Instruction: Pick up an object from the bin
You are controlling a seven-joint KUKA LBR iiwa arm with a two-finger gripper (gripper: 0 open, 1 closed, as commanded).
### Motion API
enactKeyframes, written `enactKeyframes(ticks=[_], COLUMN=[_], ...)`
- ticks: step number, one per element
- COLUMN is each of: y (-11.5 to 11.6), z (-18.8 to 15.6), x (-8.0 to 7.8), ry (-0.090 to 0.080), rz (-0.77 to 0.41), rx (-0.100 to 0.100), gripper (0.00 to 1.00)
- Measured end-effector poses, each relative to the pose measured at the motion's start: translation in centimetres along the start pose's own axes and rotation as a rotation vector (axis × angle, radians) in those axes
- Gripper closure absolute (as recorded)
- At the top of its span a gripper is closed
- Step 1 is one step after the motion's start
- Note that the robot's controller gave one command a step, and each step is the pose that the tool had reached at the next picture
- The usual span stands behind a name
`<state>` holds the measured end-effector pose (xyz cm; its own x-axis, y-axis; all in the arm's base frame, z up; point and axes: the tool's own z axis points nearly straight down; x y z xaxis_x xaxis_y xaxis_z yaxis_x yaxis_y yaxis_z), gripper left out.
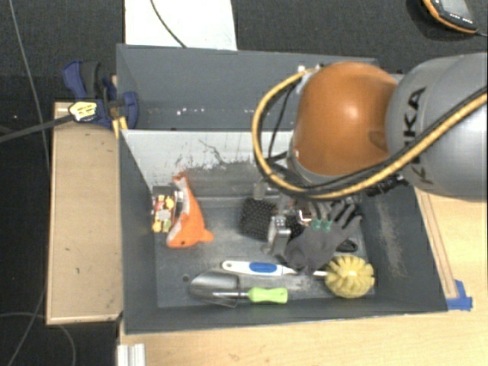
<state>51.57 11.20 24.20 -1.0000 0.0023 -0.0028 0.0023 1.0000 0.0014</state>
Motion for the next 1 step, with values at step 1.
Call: enactKeyframes(ticks=[1], y=[-7.4], z=[15.35], x=[1.29], ry=[-0.001], rz=[-0.092], rx=[0.0], gripper=[0.0])
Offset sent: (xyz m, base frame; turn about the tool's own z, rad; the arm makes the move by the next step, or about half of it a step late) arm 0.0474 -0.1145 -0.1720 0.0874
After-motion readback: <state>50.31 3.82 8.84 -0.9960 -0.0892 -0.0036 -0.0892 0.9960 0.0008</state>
